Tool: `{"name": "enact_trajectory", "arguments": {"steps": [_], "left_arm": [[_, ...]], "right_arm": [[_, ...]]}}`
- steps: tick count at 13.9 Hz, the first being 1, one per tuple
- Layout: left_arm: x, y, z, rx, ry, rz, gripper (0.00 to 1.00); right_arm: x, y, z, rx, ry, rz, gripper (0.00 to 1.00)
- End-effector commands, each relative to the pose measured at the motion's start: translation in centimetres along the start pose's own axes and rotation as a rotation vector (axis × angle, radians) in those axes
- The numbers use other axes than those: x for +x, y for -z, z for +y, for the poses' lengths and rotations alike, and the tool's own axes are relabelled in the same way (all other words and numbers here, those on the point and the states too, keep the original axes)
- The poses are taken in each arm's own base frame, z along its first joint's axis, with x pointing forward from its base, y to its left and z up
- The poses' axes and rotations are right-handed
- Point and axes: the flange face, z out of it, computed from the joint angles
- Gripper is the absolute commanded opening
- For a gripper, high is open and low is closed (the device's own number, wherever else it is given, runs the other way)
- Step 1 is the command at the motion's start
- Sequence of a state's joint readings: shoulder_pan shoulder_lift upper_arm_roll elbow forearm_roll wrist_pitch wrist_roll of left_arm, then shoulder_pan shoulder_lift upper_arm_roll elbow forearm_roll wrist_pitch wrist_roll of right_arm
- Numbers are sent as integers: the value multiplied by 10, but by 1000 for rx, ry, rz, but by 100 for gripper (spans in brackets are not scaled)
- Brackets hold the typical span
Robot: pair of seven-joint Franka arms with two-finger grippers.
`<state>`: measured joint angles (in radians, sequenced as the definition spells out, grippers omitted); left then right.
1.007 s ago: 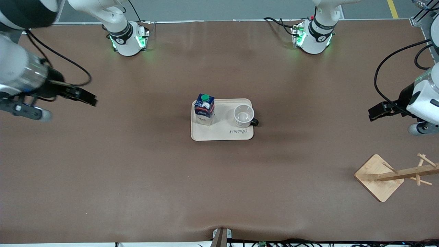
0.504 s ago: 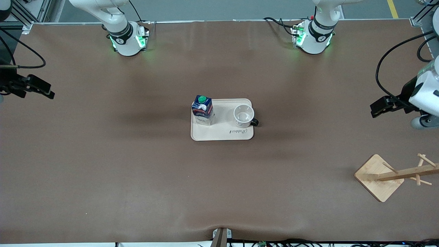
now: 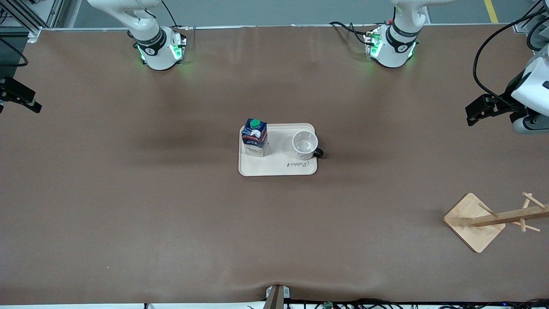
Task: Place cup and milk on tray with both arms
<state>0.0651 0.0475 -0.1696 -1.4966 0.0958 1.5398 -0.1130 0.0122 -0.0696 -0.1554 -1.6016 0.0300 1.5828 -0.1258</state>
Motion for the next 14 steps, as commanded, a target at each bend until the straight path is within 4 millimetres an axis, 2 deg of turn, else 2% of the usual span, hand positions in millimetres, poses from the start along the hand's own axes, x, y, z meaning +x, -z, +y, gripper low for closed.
{"name": "enact_trajectory", "arguments": {"steps": [1, 4, 8, 14], "left_arm": [[-19, -1, -10, -32, 3, 12, 100], [-28, -2, 0, -30, -16, 3, 100], [-27, -2, 3, -32, -13, 3, 100], [-25, 3, 5, -59, -21, 9, 100]], "right_arm": [[-3, 4, 2, -6, 1, -16, 100], [-4, 4, 3, -6, -2, -19, 100], [-4, 5, -1, -5, -97, -14, 100], [-4, 6, -6, -9, -96, -15, 100]]}}
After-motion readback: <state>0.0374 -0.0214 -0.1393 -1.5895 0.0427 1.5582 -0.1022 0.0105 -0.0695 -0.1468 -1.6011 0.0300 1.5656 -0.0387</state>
